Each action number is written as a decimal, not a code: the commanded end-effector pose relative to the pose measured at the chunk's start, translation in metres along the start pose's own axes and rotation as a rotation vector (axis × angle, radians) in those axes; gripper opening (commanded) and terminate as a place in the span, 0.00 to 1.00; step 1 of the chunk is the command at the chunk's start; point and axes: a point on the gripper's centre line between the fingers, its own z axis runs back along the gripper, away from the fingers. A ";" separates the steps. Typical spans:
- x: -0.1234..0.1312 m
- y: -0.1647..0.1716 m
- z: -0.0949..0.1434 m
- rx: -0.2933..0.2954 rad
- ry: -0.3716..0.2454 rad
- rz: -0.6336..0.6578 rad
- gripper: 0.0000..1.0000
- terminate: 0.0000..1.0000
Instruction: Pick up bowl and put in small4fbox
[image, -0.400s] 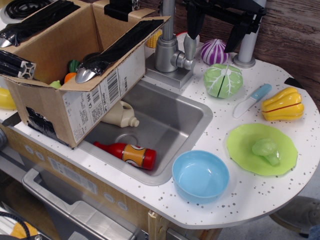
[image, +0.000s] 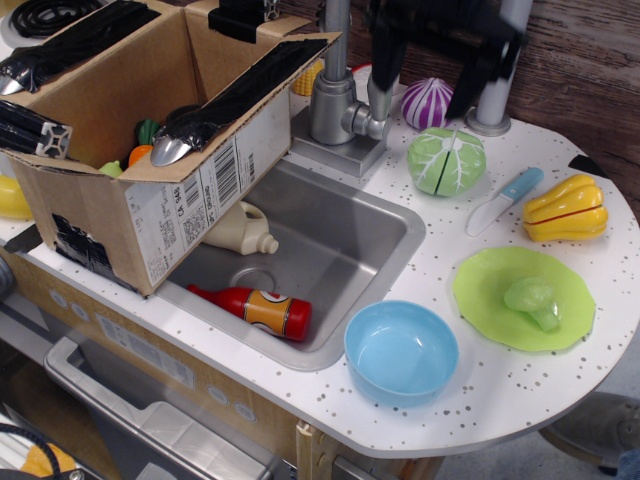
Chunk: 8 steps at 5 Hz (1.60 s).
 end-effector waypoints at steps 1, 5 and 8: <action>-0.034 -0.050 0.031 -0.135 -0.060 -0.163 1.00 0.00; -0.101 -0.024 -0.037 -0.156 -0.201 -0.313 1.00 0.00; -0.112 -0.020 -0.091 -0.214 -0.235 -0.216 1.00 0.00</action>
